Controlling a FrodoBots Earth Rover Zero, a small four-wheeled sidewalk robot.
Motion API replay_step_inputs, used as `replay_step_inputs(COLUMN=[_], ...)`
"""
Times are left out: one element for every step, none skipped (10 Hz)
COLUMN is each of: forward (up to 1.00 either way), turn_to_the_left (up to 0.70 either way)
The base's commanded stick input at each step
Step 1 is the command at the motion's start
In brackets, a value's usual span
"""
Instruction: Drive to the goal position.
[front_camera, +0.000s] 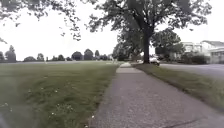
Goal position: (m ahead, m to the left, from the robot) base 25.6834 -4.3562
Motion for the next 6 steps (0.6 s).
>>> replay_step_inputs(forward=[0.70,0.70,0.70,0.70,0.70,0.70], turn_to_the_left=[0.00,0.00,0.00,0.00,0.00,0.00])
